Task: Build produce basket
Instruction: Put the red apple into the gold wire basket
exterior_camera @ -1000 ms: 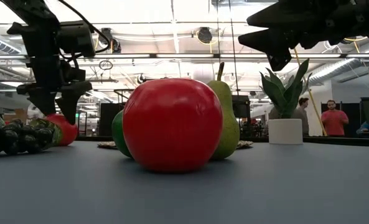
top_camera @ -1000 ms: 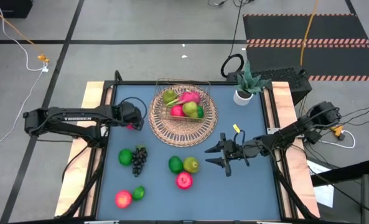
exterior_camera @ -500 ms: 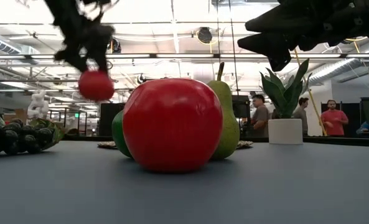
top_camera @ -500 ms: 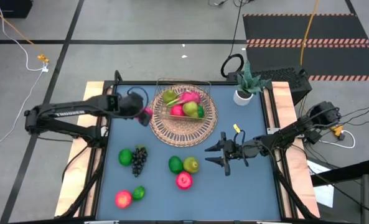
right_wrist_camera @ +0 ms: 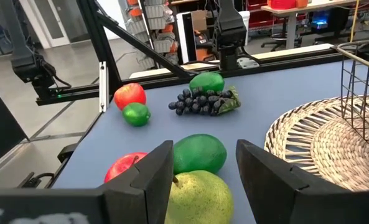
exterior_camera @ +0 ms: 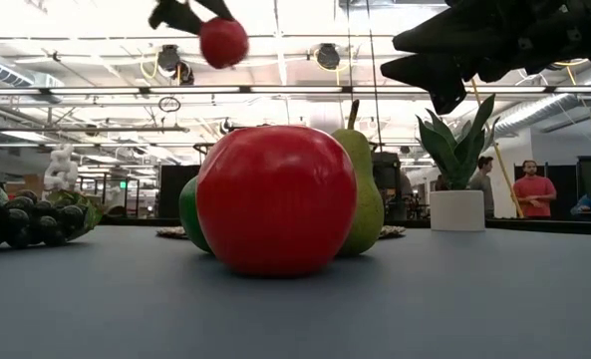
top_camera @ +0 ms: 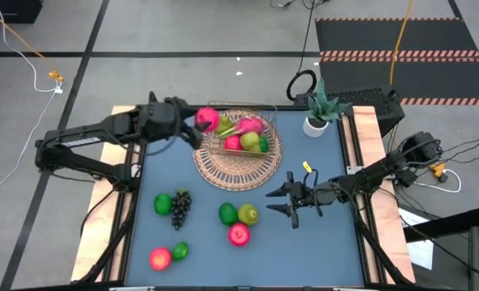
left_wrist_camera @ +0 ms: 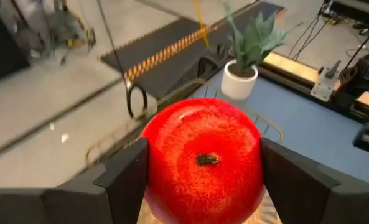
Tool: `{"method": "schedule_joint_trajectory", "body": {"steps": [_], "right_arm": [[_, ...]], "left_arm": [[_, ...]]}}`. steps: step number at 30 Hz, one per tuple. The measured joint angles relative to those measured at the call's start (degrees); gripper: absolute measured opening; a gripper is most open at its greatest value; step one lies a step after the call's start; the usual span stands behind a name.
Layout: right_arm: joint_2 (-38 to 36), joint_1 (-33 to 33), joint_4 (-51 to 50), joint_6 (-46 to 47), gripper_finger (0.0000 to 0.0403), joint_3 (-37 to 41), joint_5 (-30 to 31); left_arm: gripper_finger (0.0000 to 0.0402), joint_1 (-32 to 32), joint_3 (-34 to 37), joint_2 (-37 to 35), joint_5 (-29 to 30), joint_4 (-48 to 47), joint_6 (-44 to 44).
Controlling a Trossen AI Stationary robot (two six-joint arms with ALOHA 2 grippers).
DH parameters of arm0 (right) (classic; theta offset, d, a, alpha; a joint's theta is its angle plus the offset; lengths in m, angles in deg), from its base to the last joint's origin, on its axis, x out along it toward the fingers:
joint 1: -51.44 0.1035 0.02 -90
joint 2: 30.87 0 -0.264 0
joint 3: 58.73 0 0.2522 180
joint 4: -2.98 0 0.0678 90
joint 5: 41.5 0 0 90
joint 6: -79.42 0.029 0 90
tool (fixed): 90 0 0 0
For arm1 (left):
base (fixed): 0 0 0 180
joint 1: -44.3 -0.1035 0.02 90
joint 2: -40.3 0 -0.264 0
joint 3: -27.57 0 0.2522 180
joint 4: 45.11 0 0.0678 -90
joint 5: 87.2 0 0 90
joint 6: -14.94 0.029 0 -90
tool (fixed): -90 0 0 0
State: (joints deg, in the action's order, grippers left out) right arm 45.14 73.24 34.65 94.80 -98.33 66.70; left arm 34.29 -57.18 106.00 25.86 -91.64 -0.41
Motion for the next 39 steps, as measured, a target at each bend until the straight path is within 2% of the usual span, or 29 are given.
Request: {"method": "schedule_joint_trajectory", "body": {"steps": [6,15,19,25,34,39], "right_arm": [[0.00,0.00,0.20,0.20,0.0169,0.00,-0.02],[0.00,0.00,-1.41,0.20,0.0169,0.00,-0.03],[0.00,0.00,-1.53,0.42,0.0169,0.00,-0.04],[0.00,0.00,-1.49,0.63,0.0169,0.00,-0.04],[0.00,0.00,-1.47,0.27,0.0169,0.00,-0.04],[0.00,0.04,-1.41,-2.62,0.0169,0.00,-0.40]], "left_arm": [[0.0278,-2.01,0.55,10.67,-0.52,5.52,3.36],[0.0322,-6.09,0.60,21.22,-0.71,2.07,3.81],[0.0323,-7.80,0.60,22.17,-0.88,1.06,3.17],[0.0324,-9.09,0.57,22.20,-4.99,0.86,1.82],[0.0324,-9.77,0.38,21.93,-5.62,0.67,1.77],[0.0331,-10.83,0.27,21.58,-11.42,0.85,1.73]]}}
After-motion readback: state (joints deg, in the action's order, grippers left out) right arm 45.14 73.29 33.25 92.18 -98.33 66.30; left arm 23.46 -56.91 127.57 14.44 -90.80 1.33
